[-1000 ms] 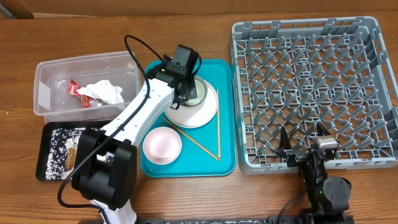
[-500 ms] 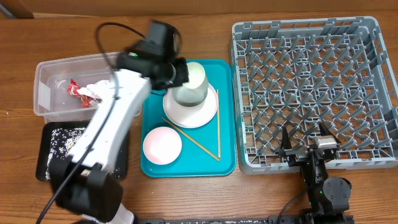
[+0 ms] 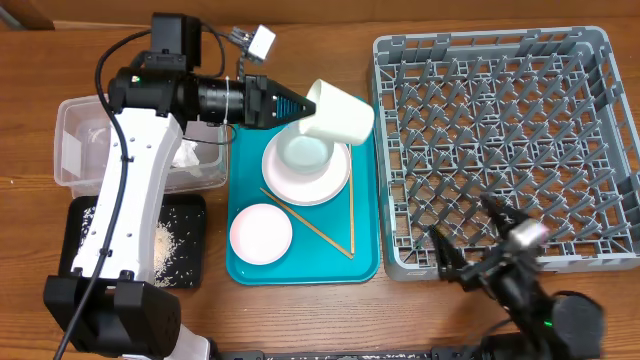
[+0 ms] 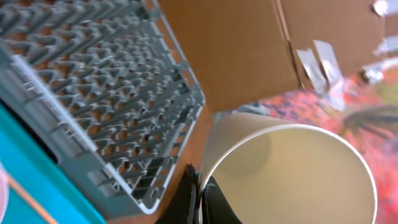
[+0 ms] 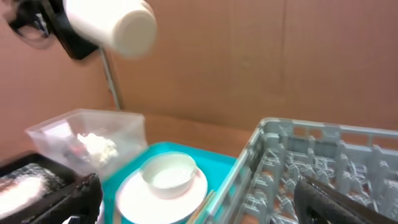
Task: Sort waste into correct bins and load items into the dishwasher
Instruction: 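Hold the cup sideways and reach right gripper to grasp it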
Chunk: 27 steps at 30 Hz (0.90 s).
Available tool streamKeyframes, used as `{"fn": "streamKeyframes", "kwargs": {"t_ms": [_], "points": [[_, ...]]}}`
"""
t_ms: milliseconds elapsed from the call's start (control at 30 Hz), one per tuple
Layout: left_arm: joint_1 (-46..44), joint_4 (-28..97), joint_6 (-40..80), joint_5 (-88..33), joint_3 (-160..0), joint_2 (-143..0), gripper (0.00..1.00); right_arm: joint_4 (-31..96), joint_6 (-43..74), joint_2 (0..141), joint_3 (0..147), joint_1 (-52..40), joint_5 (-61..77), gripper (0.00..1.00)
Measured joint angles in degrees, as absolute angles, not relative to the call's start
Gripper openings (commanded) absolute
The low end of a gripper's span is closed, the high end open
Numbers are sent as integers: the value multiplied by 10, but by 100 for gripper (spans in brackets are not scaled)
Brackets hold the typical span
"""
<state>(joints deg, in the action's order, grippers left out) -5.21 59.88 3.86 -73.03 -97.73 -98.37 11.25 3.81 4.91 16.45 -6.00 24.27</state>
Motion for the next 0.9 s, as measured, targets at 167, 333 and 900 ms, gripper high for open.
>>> {"fn": "streamKeyframes", "kwargs": {"t_ms": [167,333,900], "points": [[-65,598,0,-783,-977,-984,4,335,53,197,418,-60,257,100],[-75,598,-24,-823,-977,-984,4,464,60,371,580,-60,310,100],[-124,598,-76,-845,-977,-984,4,374,93,568,649,-60,632,100]]}}
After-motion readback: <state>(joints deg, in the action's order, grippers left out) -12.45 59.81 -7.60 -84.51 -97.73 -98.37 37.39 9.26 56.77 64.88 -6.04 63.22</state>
